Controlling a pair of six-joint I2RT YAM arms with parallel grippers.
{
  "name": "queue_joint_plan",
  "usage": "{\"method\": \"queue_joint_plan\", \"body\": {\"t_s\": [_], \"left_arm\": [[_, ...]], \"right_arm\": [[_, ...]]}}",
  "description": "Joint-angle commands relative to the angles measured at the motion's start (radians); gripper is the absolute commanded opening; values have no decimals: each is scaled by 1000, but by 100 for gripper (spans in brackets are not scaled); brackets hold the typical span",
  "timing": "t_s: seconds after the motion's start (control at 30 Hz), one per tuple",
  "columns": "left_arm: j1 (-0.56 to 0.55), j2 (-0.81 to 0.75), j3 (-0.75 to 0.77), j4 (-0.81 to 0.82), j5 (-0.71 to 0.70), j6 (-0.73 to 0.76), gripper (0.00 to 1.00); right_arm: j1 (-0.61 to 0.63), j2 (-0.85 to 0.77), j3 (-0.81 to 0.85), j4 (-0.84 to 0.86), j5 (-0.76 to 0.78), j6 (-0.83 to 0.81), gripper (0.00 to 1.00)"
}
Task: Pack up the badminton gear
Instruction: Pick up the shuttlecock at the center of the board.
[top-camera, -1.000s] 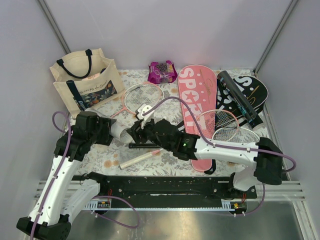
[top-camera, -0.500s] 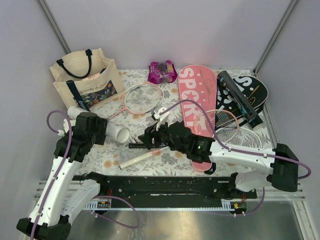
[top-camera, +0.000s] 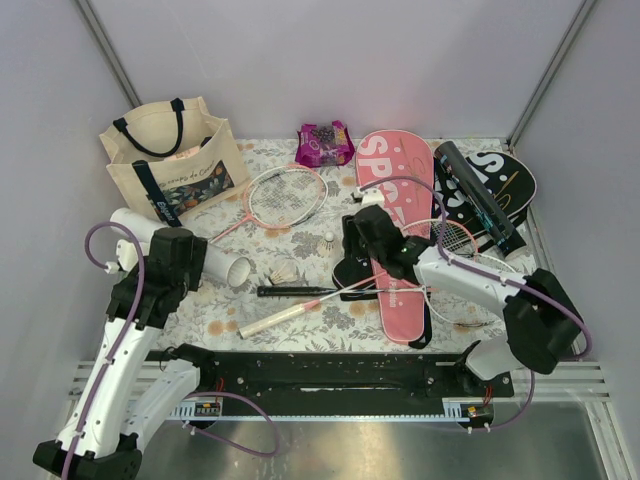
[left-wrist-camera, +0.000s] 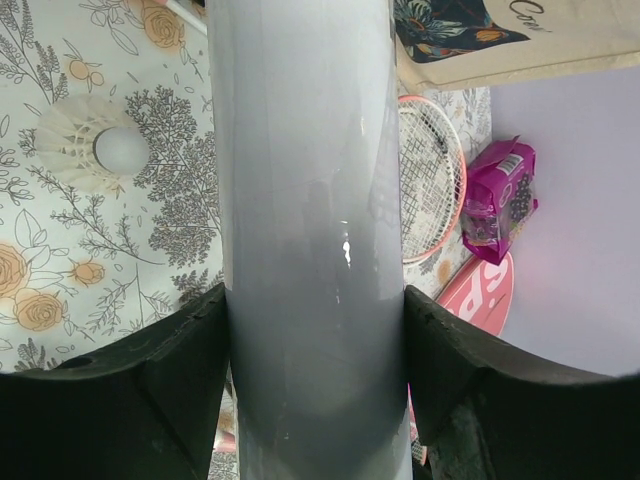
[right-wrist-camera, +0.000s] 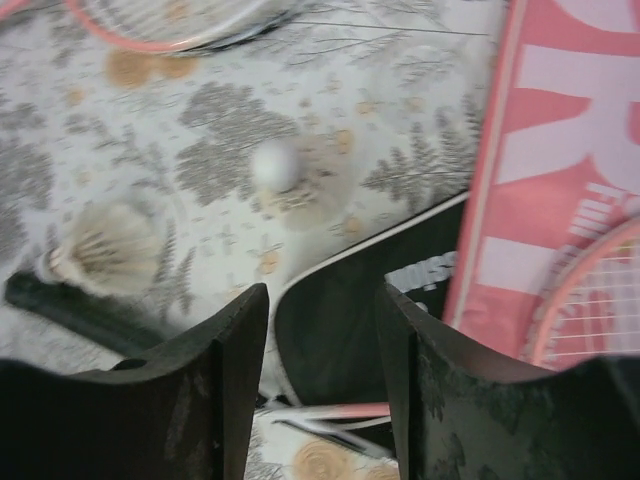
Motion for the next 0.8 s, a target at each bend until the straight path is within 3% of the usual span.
{"method": "queue_joint_plan", "body": {"t_s": [0.0, 0.4, 0.77], "left_arm": [[-2, -19, -11, 49, -17, 18, 4], [-2, -48, 3, 25, 58, 4, 4], [0, -65, 6, 16, 52, 0, 4]], "right_arm": [[-140, 90, 83, -65, -8, -3, 53], [-252, 537, 571, -256, -95, -23, 44], [-254, 713, 738, -355, -123, 44, 41]]}}
